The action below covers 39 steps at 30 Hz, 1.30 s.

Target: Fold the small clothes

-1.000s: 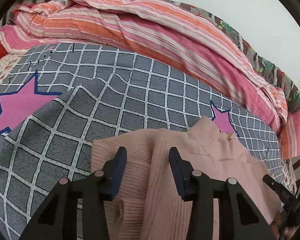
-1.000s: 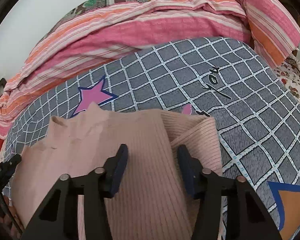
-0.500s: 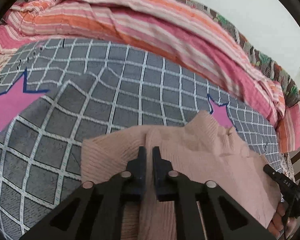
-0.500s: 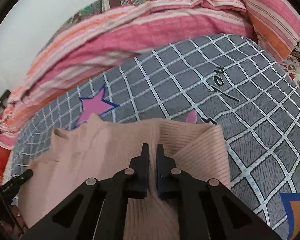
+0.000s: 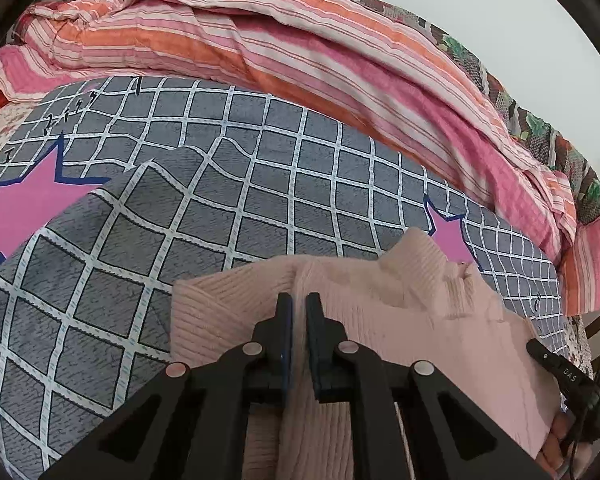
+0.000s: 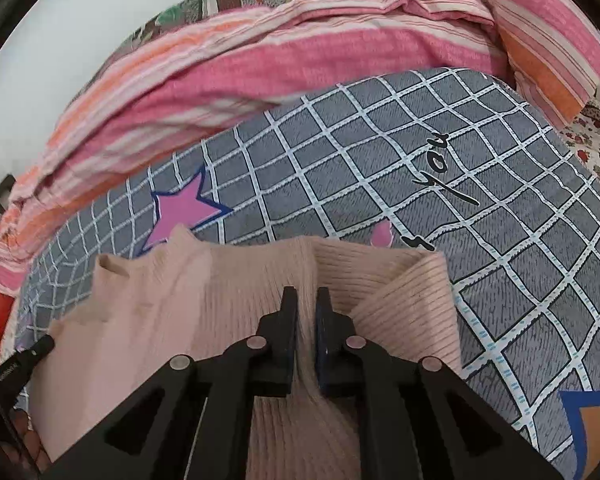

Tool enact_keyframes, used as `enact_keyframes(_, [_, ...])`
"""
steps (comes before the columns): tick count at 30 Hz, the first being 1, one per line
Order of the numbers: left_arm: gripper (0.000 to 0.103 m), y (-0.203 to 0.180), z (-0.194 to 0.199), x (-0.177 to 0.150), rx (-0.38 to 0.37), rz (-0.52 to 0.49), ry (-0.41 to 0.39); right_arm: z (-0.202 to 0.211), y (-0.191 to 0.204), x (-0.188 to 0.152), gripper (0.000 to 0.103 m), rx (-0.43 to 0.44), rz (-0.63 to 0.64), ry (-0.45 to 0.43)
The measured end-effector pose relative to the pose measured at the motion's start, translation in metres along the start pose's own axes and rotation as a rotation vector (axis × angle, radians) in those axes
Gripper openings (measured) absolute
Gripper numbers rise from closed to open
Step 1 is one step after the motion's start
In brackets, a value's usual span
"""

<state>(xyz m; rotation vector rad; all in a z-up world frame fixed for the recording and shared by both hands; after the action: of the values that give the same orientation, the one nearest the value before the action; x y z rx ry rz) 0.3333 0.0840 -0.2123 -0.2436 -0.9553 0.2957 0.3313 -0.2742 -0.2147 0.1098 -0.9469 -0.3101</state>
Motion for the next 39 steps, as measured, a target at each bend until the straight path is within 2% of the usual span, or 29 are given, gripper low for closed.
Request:
enact_keyframes(3, [0.010,0.000,0.004,0.001,-0.010,0.011,0.000,0.007,0.007,0.001,0.022,-0.007,0.049,-0.016])
enact_keyframes(4, [0.012,0.001,0.006,0.002,-0.010,0.013,0.001,0.011,0.012,0.002,0.030,-0.011,0.074,-0.025])
enact_keyframes(6, [0.020,0.003,0.010,0.004,-0.013,0.027,0.002,0.023,0.028,0.004,0.040,0.003,0.144,-0.052])
enact_keyframes(8, [0.038,0.006,0.015,0.007,-0.010,0.039,-0.009,0.035,0.048,0.003,0.046,0.042,0.202,-0.074])
enact_keyframes(11, [0.050,0.009,0.024,0.012,-0.015,0.050,-0.028,0.050,0.082,-0.005,0.053,0.157,0.246,-0.064])
enact_keyframes(13, [0.057,0.011,0.029,0.014,-0.005,0.045,-0.043,0.052,0.099,-0.014,0.056,0.199,0.257,-0.041])
enact_keyframes(16, [0.061,0.017,0.039,0.019,0.062,-0.003,-0.084,0.046,0.117,-0.033,0.056,0.215,0.283,0.017])
enact_keyframes(18, [0.066,0.021,0.047,0.020,0.131,-0.055,-0.102,0.038,0.123,-0.047,0.056,0.181,0.318,0.054])
enact_keyframes(20, [0.067,0.023,0.053,0.022,0.140,-0.078,-0.115,0.032,0.126,-0.054,0.056,0.125,0.354,0.053])
enact_keyframes(26, [0.074,0.029,0.066,0.025,0.164,-0.141,-0.145,0.021,0.125,-0.054,0.057,0.058,0.348,0.058])
enact_keyframes(28, [0.074,0.031,0.065,0.024,0.160,-0.143,-0.130,0.012,0.125,-0.052,0.057,0.040,0.337,0.083])
enact_keyframes(35, [0.074,0.037,0.051,0.019,0.082,-0.027,-0.050,-0.016,0.129,-0.043,0.057,-0.023,0.337,0.124])
enact_keyframes(39, [0.074,0.031,0.053,0.018,0.054,-0.003,-0.044,-0.017,0.132,-0.042,0.057,-0.042,0.340,0.126])
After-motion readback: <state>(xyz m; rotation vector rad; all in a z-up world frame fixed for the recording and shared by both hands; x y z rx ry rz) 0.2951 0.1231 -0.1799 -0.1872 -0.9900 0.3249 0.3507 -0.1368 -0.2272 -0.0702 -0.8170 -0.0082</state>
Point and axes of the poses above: each gripper's, at about its wrist camera, not at the fingertips, and z roughly against the way its jaws point, y to its left, x to its top, the point moved 7 cm from there along -z, roughly the way its jaws point, and after that the axes turned 14 degrees about -y, right-handed, at the moved point
